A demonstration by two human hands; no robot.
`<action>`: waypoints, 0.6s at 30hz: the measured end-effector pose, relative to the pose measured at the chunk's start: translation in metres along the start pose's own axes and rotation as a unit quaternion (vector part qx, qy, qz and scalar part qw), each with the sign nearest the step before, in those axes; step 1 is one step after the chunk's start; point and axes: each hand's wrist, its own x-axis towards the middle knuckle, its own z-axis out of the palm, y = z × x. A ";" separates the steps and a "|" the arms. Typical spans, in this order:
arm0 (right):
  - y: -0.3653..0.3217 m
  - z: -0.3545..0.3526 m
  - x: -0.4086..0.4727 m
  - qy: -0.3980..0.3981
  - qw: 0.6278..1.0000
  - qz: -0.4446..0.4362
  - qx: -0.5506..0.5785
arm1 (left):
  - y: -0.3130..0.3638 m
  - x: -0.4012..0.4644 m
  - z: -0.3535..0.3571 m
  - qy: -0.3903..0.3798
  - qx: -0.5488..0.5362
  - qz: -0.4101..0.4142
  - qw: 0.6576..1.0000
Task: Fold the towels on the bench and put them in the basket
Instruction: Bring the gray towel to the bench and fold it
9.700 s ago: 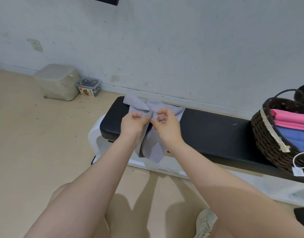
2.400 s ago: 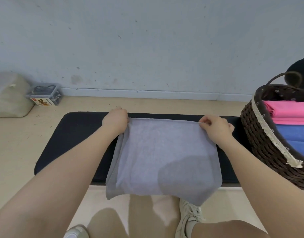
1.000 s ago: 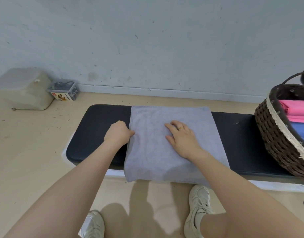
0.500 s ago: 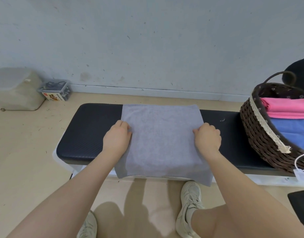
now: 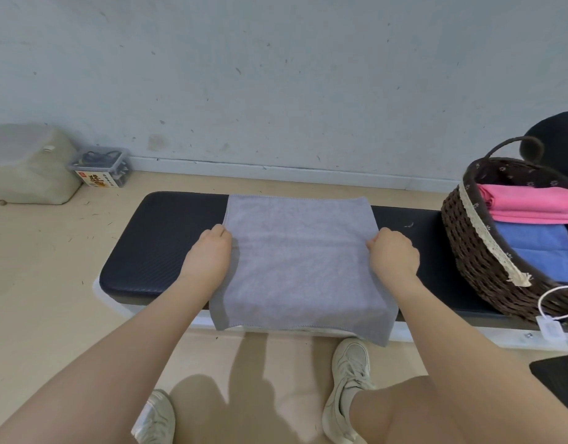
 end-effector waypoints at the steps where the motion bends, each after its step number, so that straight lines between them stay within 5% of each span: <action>1: -0.002 -0.001 -0.003 0.014 1.000 -0.013 -0.016 | 0.003 0.000 -0.005 -0.008 0.010 -0.011 1.000; 4: -0.024 0.004 -0.014 0.064 0.987 -0.144 0.012 | 0.024 0.009 -0.016 0.004 0.010 0.025 1.000; 8: -0.064 0.028 -0.036 -0.076 0.949 -0.299 0.068 | 0.049 0.013 0.010 -0.058 -0.062 0.133 0.987; 18: 0.027 0.032 -0.039 -0.083 0.980 -0.176 -0.048 | 0.008 -0.011 0.022 -0.086 0.004 0.128 0.988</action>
